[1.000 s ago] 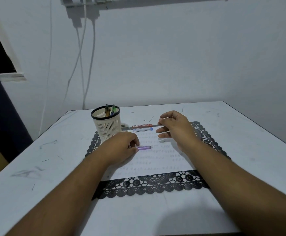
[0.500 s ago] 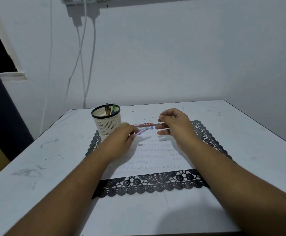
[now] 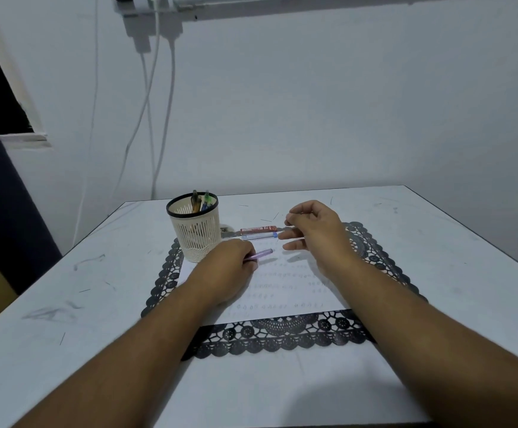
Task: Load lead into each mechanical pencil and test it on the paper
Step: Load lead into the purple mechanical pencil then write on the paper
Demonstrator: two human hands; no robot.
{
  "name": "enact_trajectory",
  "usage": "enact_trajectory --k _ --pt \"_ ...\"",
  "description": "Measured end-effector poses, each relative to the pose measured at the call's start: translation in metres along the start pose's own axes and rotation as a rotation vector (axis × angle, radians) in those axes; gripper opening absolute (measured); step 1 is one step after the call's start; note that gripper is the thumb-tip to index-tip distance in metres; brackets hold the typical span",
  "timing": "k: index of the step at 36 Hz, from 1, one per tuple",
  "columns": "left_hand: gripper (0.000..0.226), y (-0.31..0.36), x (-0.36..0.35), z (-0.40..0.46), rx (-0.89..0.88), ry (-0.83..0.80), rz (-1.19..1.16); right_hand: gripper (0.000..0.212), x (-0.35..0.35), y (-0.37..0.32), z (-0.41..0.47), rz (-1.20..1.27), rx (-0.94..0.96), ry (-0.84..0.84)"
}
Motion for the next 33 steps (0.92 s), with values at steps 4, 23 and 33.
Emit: enact_trajectory --k 4,23,33 --pt "0.014 -0.002 0.008 -0.003 0.032 0.062 -0.171 0.006 -0.004 -0.007 -0.004 0.015 0.061 0.005" --pt "0.012 0.003 0.021 -0.007 0.042 0.152 -0.546 0.006 -0.018 -0.033 -0.022 0.106 0.214 -0.01" --pt "0.012 0.004 0.022 -0.007 0.039 0.152 -0.497 0.011 -0.023 -0.039 -0.029 0.088 0.274 -0.025"
Point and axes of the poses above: each hand's wrist, its own z-axis towards the middle knuckle, its own x-axis out of the back of the hand, y = z × x, the point moved 9 cm from there along z, towards the middle knuckle, and after that the axes turned 6 degrees about -x, right-handed, at the moved point
